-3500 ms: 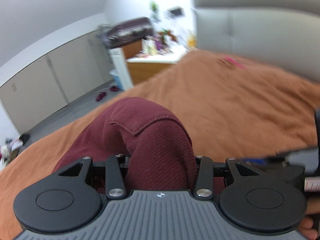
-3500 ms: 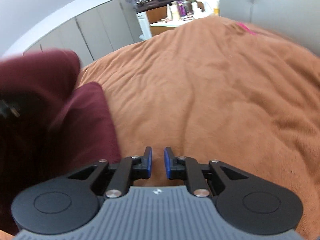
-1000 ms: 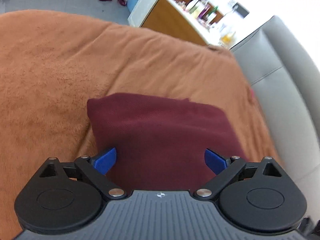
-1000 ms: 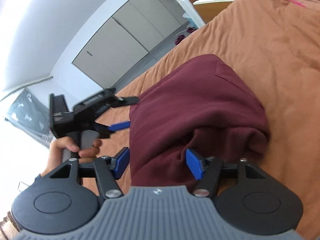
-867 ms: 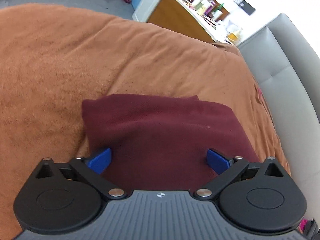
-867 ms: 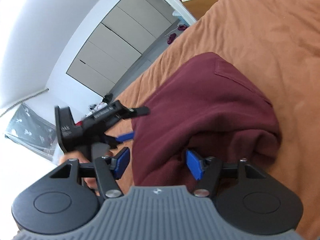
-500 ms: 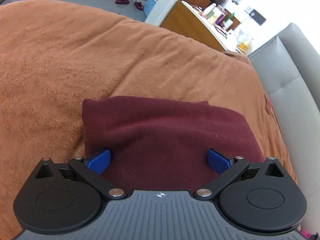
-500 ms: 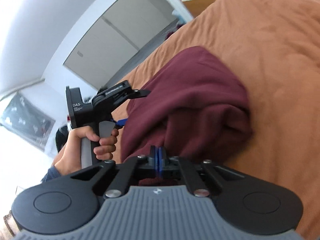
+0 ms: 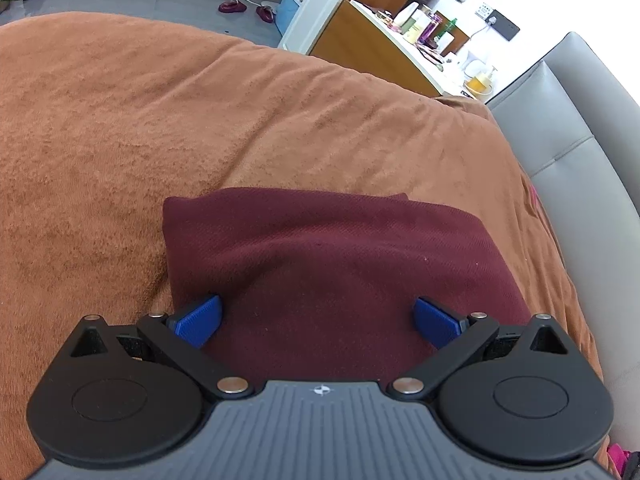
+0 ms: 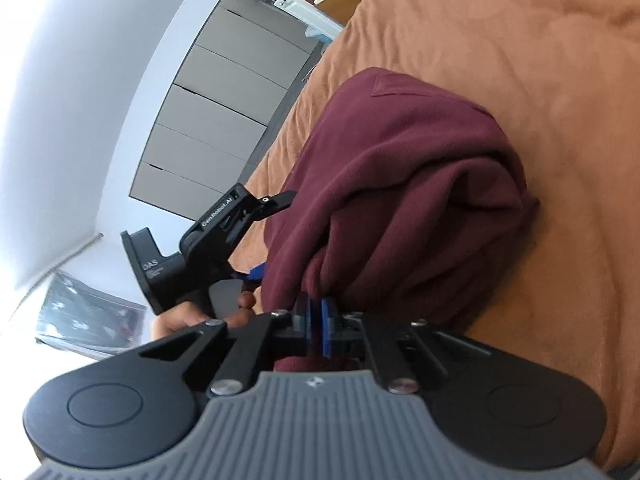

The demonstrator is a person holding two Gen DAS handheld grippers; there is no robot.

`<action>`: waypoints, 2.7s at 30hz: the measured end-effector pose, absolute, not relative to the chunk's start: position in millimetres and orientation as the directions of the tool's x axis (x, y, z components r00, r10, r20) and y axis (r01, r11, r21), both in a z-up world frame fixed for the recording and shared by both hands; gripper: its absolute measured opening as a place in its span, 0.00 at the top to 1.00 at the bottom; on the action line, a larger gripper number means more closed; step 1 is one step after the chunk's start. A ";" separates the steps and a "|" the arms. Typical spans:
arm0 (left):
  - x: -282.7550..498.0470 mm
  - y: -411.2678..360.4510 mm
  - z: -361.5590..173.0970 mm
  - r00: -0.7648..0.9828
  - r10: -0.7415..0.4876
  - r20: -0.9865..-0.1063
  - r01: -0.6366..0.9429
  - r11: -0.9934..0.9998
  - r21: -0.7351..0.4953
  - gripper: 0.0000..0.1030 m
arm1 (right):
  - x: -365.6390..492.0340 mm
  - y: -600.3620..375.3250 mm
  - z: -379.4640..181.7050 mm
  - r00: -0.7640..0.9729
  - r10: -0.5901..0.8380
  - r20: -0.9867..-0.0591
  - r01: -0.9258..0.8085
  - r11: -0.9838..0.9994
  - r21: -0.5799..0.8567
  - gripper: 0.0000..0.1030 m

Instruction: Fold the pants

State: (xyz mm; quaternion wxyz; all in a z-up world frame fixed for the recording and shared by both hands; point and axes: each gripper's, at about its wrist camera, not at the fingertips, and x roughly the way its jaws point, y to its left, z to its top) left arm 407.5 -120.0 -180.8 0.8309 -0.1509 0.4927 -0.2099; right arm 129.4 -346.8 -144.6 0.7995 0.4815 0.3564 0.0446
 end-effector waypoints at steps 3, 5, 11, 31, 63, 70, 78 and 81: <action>411.4 -119.8 -181.8 0.425 -0.494 -0.758 0.189 0.868 -0.460 0.00 | 114.4 -350.9 -137.5 0.727 0.435 -0.531 0.237 0.566 0.789 1.00; 412.3 -121.5 -182.2 0.426 -0.495 -0.757 0.186 0.867 -0.463 0.00 | 105.5 -356.9 -138.3 0.711 0.444 -0.546 0.220 0.597 0.772 1.00; 413.0 -124.1 -182.3 0.423 -0.492 -0.761 0.211 0.870 -0.446 0.00 | 86.9 -378.2 -160.8 0.664 0.448 -0.599 0.238 0.633 0.737 1.00; 320.1 -109.2 -120.6 0.465 -0.610 -0.641 0.370 0.792 -0.485 0.00 | 96.5 -352.5 -166.5 0.682 0.413 -0.603 0.180 0.705 0.686 0.72; 265.9 -107.3 -180.0 0.415 -0.666 -0.619 0.317 0.744 -0.588 0.00 | 185.9 -387.1 -136.0 0.698 0.149 -0.700 0.013 0.975 0.221 0.38; 328.8 -68.4 -209.7 0.316 -0.783 -0.536 0.118 0.593 -0.797 0.00 | 207.6 -433.6 -135.6 0.635 0.285 -0.718 -0.032 0.938 0.344 0.09; 370.6 -74.9 -235.0 0.242 -0.825 -0.511 0.119 0.548 -0.828 0.00 | 268.1 -494.7 -203.0 0.485 0.597 -0.640 0.063 0.705 0.706 0.10; 375.7 -72.5 -239.4 0.220 -0.841 -0.495 0.134 0.528 -0.838 0.00 | 290.4 -493.2 -226.5 0.424 0.689 -0.587 0.052 0.629 0.775 0.10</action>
